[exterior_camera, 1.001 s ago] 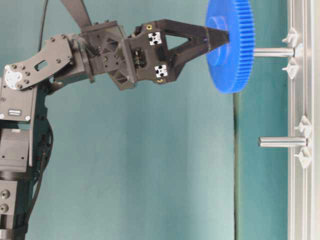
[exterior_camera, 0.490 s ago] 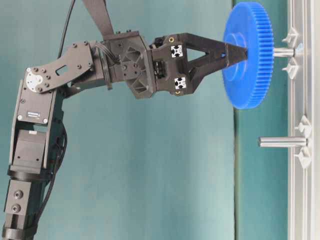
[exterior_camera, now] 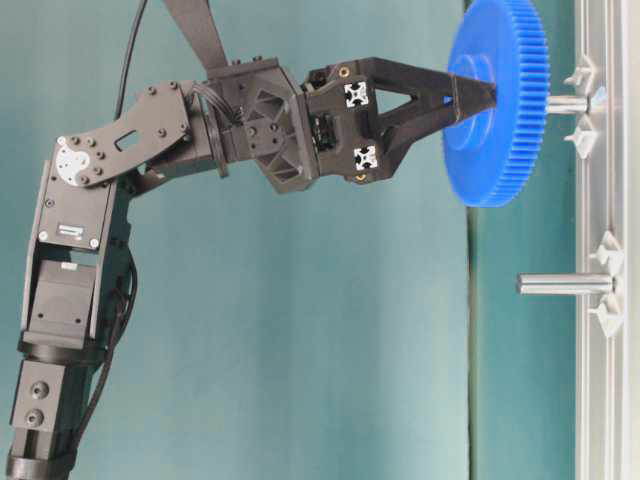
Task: Find the location of the shaft and insert the large gear.
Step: 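Align the gear's bore above the shaft with the left gripper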
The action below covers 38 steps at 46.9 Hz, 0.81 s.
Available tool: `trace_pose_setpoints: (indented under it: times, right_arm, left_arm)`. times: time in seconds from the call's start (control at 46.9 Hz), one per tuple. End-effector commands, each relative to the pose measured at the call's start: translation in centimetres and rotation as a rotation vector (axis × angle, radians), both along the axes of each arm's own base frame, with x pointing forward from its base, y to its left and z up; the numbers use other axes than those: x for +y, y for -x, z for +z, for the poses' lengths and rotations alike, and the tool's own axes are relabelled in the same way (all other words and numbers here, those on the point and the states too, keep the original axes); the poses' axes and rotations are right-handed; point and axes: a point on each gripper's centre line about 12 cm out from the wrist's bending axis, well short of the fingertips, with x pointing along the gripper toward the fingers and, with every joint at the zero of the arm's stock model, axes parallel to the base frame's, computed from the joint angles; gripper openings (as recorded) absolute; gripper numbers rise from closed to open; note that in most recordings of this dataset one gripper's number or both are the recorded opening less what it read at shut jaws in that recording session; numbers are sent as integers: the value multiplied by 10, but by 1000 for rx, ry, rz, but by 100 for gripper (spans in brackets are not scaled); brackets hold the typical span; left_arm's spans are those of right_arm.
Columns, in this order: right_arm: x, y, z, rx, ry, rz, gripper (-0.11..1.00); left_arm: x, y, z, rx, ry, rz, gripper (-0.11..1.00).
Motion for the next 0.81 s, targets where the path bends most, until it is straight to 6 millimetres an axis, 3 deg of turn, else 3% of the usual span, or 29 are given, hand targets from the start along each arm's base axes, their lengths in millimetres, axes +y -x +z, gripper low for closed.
trace_pose_setpoints:
  times: [0.0,0.341,0.788]
  right_arm:
    - [-1,-2,4,-11,-8,-7,1]
    - [-1,-2,4,-8,-6,-6,1]
    - [-1,-2,3,3,-7,-6,1]
  left_arm:
    - [4,1,11,-28,-7,4,71]
    - [31,12,15,-16,-7,55,71]
    - [35,13,19,-14,-11,52,71]
